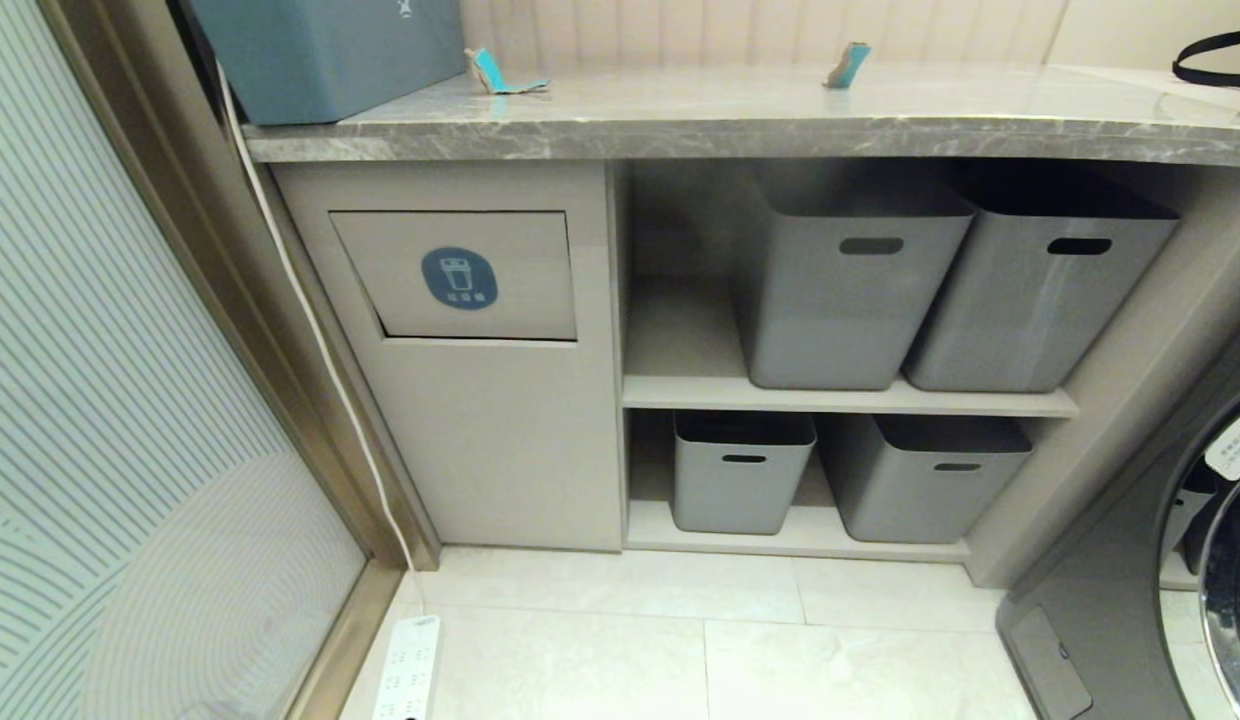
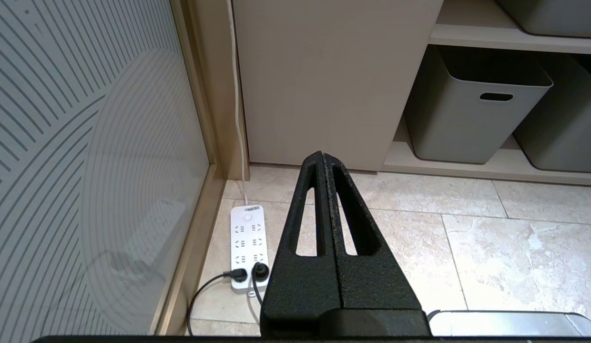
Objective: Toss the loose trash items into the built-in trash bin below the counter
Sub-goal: Pick up the garbage
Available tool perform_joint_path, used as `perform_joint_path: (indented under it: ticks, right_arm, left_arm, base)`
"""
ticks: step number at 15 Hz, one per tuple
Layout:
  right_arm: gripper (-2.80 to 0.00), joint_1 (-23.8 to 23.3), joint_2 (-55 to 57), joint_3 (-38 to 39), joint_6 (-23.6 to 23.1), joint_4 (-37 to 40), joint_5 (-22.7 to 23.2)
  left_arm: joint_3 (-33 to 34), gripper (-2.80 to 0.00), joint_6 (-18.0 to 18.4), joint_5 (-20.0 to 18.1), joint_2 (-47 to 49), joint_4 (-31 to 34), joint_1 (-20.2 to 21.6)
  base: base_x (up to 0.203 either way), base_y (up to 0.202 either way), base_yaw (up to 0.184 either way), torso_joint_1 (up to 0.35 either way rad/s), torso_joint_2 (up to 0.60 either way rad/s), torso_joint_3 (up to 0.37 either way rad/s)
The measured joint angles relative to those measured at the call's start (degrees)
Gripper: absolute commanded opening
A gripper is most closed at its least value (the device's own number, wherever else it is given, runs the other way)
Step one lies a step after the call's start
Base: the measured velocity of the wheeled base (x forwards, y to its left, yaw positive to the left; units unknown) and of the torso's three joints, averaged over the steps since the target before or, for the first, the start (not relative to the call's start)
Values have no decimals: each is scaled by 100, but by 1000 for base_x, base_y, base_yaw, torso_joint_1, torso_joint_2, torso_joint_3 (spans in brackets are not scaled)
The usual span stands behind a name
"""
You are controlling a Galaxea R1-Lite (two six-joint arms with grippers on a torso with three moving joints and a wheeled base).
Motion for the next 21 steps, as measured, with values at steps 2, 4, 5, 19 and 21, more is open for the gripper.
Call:
perform_joint_path:
  ticks: [2, 4, 5, 19, 21]
  right_arm:
    - [-280, 5, 0, 0, 4, 0, 1]
    - [-280, 2, 0, 0, 4, 0, -4]
    - [-280, 2, 0, 0, 4, 0, -8]
    - [-280, 5, 0, 0, 10, 1, -10]
    - [-280, 5, 0, 0, 10, 2, -13]
  left_arm:
    - [0, -280, 0, 0, 0, 0, 0]
    - [0, -280, 6, 0, 0, 0, 0]
    - [0, -280, 9, 0, 0, 0, 0]
    - [0, -280, 27, -5, 0, -6, 0]
    - [0, -280, 27, -8, 0, -6, 0]
  base:
    - [0, 0, 0, 0, 0, 0]
    - [0, 0, 0, 0, 0, 0]
    - [0, 0, 0, 0, 0, 0]
    - [104, 0, -1, 0, 1, 2]
    - [195, 0, -1, 1, 3, 2]
